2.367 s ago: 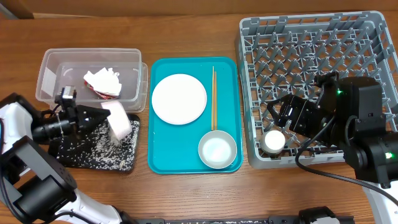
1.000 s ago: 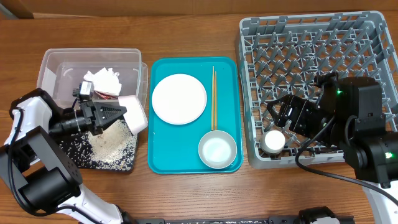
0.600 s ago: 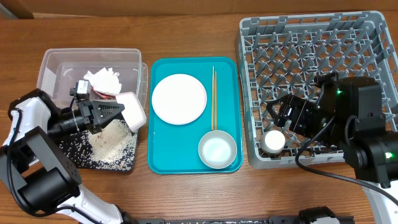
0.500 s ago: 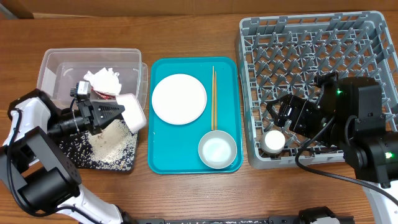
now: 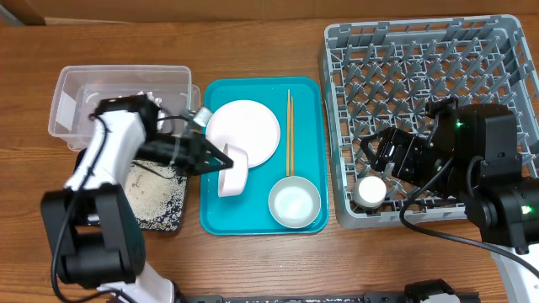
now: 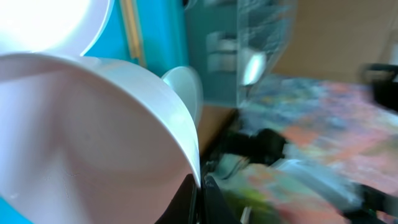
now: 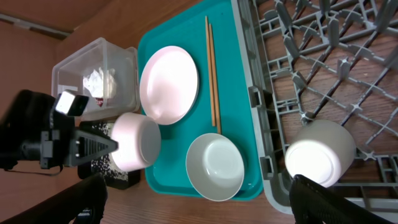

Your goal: Sort waste into correct bins and load items into the dishwasher

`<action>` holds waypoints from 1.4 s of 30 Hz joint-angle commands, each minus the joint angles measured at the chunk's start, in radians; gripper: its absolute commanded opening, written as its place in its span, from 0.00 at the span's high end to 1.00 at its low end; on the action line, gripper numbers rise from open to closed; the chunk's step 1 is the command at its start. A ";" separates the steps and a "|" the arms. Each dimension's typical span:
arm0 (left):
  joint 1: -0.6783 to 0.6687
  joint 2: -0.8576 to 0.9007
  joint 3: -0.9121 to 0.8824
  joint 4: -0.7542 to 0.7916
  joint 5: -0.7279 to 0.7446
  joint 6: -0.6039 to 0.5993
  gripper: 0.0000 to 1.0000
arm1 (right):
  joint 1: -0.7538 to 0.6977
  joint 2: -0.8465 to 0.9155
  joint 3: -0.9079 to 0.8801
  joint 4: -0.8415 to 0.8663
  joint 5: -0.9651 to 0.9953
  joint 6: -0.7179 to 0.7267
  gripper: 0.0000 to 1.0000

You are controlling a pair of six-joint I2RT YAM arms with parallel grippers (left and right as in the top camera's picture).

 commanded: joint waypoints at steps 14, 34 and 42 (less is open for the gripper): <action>-0.658 -0.100 -0.088 0.248 -1.054 -0.959 0.96 | -0.002 0.000 0.011 0.005 -0.006 -0.006 0.02; -0.469 -0.102 0.380 0.183 -1.140 -0.666 0.10 | -0.002 0.000 0.011 0.014 -0.005 -0.006 0.00; -0.345 -0.081 0.380 0.258 -1.077 -0.653 0.22 | -0.002 0.000 0.011 0.006 -0.006 -0.006 0.00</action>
